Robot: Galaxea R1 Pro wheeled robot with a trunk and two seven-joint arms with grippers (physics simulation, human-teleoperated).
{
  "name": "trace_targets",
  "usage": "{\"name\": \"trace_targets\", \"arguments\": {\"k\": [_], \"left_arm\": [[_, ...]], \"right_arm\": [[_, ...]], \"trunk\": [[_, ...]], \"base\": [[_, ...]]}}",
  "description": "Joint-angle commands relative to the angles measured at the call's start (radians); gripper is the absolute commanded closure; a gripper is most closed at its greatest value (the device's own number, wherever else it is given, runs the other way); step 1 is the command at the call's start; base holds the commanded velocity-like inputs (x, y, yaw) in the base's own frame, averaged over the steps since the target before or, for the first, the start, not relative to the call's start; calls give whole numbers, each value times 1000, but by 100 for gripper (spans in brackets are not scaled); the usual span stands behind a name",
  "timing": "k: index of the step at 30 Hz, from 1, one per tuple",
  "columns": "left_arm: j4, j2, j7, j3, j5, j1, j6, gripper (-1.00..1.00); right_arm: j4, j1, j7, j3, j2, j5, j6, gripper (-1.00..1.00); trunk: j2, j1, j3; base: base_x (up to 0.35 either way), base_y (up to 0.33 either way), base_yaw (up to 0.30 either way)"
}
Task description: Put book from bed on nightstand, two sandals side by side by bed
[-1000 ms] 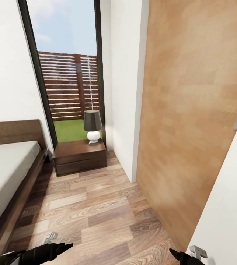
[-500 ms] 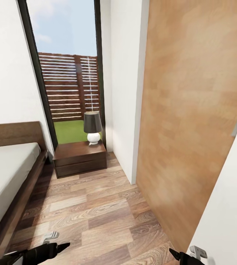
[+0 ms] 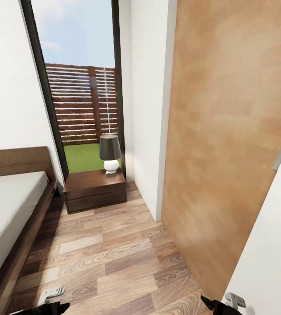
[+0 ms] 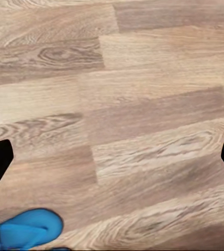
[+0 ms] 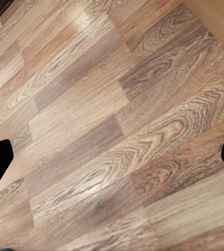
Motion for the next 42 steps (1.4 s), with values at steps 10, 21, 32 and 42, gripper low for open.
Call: {"name": "trace_targets", "arguments": {"k": [10, 21, 32, 42], "left_arm": [[-1, 0, 111, -8, -36, 32, 0, -100], [0, 0, 116, -8, -56, 40, 0, -100], [0, -3, 143, -10, -68, 70, 2, -100], [0, -3, 148, -10, -69, 76, 2, -100]], "right_arm": [[2, -1, 4, -8, 0, 6, -3, -100], [2, -1, 4, -8, 0, 6, -3, -100], [2, -1, 4, -8, 0, 6, -3, -100], [2, -2, 4, -8, 0, 6, -3, -100]], "trunk": [[70, -39, 30], [147, -81, 65], [224, -123, 99], [294, -161, 131]], "base": [[0, 0, 0], [0, 0, 0], [0, 0, 0], [0, 0, 0]]}}
